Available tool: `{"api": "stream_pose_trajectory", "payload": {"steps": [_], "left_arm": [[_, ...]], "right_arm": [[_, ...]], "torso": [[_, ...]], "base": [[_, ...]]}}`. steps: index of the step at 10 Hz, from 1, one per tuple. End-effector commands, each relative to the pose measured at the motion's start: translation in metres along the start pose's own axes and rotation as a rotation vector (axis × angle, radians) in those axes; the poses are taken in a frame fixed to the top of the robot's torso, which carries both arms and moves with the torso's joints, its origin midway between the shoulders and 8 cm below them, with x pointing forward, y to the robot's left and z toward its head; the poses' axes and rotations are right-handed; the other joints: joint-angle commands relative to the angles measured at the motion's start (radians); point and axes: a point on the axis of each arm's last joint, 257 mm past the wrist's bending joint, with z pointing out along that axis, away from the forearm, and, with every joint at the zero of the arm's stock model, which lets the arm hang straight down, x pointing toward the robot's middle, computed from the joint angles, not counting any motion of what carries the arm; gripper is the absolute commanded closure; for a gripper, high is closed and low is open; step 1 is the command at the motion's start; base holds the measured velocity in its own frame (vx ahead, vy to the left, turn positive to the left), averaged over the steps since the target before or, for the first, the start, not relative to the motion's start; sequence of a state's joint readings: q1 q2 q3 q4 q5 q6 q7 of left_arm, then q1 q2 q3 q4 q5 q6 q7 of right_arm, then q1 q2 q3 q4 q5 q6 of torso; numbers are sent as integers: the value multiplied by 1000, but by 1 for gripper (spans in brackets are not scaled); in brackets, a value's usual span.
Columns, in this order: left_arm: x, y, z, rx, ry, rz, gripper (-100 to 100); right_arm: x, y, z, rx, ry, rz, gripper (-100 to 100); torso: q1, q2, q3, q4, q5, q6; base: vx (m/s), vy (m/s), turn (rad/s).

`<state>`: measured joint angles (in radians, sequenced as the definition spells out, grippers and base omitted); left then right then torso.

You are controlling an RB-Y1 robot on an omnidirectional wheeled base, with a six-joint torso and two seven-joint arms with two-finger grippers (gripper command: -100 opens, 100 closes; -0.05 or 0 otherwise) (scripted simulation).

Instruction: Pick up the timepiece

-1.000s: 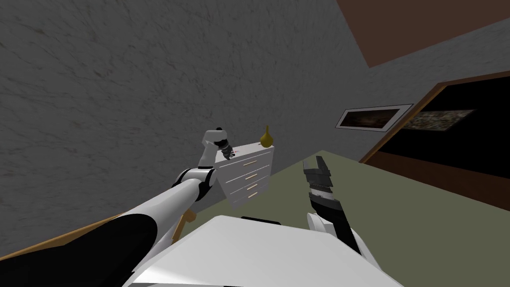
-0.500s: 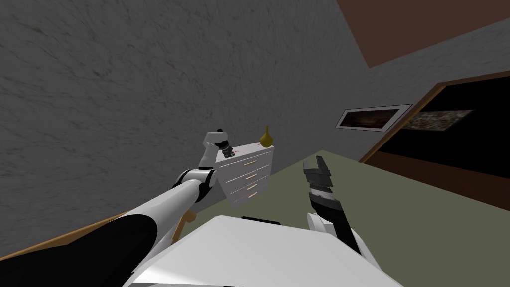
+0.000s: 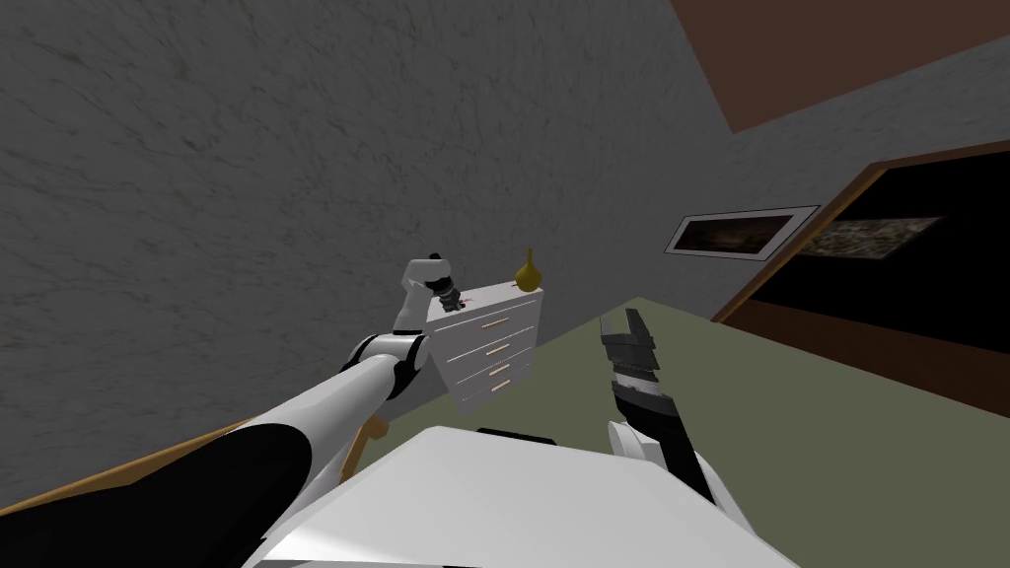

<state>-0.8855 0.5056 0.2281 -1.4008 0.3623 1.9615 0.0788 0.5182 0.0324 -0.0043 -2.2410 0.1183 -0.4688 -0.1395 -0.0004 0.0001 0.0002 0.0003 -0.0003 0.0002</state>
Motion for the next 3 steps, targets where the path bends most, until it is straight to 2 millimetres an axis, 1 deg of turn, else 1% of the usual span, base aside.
{"api": "stream_pose_trajectory", "payload": {"steps": [1, 2, 3], "left_arm": [[-1, 1, -10, -2, 0, 2, 100], [-1, 0, -6, 0, 1, 1, 100], [-1, 0, -7, -2, 0, 1, 0]], "right_arm": [[0, 0, 0, 0, 0, 0, 0], [0, 0, 0, 0, 0, 0, 0], [0, 0, 0, 0, 0, 0, 0]], "torso": [[0, 0, 0, 0, 0, 0], [0, 0, 0, 0, 0, 0], [0, 0, 0, 0, 0, 0]], "base": [[0, 0, 0], [0, 0, 0], [0, 0, 0]]}}
